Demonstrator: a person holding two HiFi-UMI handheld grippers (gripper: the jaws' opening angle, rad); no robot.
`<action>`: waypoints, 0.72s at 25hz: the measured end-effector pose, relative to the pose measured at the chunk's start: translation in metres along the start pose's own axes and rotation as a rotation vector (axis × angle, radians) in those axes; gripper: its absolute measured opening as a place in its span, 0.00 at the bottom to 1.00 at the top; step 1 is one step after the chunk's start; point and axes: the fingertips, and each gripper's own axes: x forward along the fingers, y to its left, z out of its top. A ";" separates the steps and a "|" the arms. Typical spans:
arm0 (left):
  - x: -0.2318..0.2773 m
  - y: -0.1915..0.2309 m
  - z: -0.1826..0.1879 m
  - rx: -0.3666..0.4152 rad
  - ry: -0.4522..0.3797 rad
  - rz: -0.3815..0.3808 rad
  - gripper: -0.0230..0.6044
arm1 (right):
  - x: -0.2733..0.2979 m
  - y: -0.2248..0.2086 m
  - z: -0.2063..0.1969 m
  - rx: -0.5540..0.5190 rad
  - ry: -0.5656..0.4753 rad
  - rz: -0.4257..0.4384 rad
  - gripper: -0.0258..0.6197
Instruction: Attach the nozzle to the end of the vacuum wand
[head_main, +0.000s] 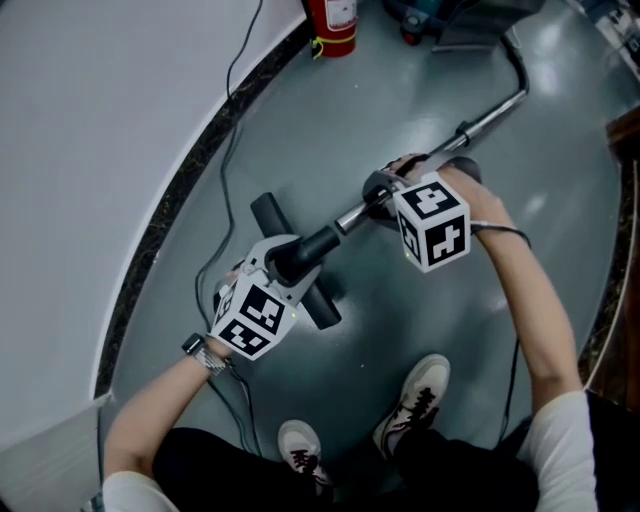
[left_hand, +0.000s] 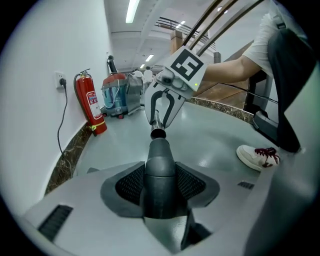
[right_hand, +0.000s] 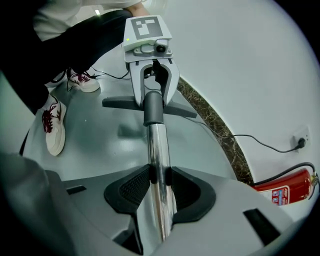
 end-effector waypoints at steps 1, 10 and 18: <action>-0.003 0.000 0.000 0.022 0.004 0.007 0.34 | 0.000 -0.001 0.002 -0.001 -0.002 0.001 0.27; -0.009 0.009 0.009 -0.042 0.000 0.069 0.34 | 0.003 -0.010 0.012 0.031 -0.016 0.019 0.27; -0.017 0.019 0.011 -0.102 -0.073 0.099 0.34 | 0.004 -0.019 0.024 0.028 -0.044 0.011 0.27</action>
